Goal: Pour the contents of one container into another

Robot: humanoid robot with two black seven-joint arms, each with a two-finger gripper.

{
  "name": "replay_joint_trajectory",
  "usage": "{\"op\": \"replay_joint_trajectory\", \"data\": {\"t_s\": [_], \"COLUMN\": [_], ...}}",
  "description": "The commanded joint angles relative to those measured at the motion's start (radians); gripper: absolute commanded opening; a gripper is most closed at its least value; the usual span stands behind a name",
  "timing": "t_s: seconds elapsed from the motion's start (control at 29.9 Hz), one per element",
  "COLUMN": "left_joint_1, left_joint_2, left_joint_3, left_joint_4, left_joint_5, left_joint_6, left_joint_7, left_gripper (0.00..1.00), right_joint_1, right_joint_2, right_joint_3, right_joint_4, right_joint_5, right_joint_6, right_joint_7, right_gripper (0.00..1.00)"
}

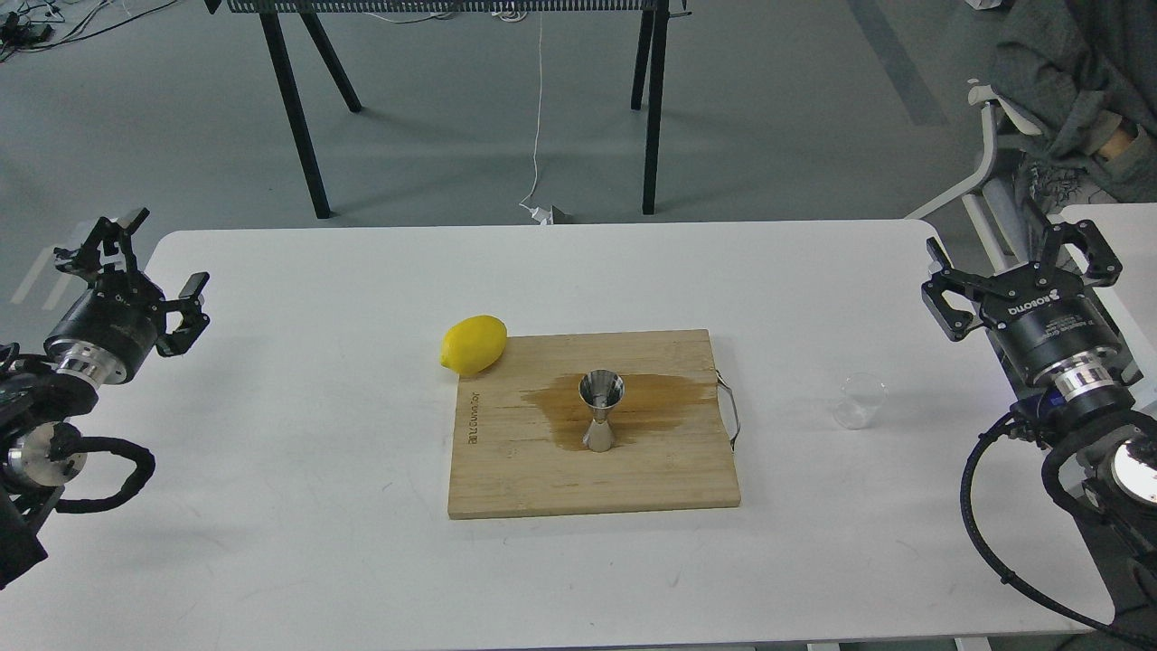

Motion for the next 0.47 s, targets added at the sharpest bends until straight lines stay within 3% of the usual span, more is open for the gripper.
{"op": "replay_joint_trajectory", "data": {"t_s": [0.0,0.1,0.44], "left_joint_1": [-0.001,-0.001,0.0], "left_joint_2": [0.0,0.0,0.0], "left_joint_3": [-0.004,-0.006,-0.006], "left_joint_4": [0.0,0.0,-0.001], "left_joint_5": [0.0,-0.002,-0.002], "left_joint_6": [0.0,0.0,0.0], "left_joint_7": [0.0,0.0,0.0], "left_gripper": [1.0,1.0,1.0], "right_joint_1": [0.091,0.115,0.119], "right_joint_2": [0.05,0.099,0.123], "right_joint_3": [-0.03,-0.03,-0.019], "right_joint_4": [-0.114,-0.179,-0.176], "right_joint_5": [-0.008,-0.009,-0.039], "right_joint_6": [0.0,0.0,0.0], "right_joint_7": [0.002,0.003,0.015], "right_gripper": [0.94,0.94,0.94]}}
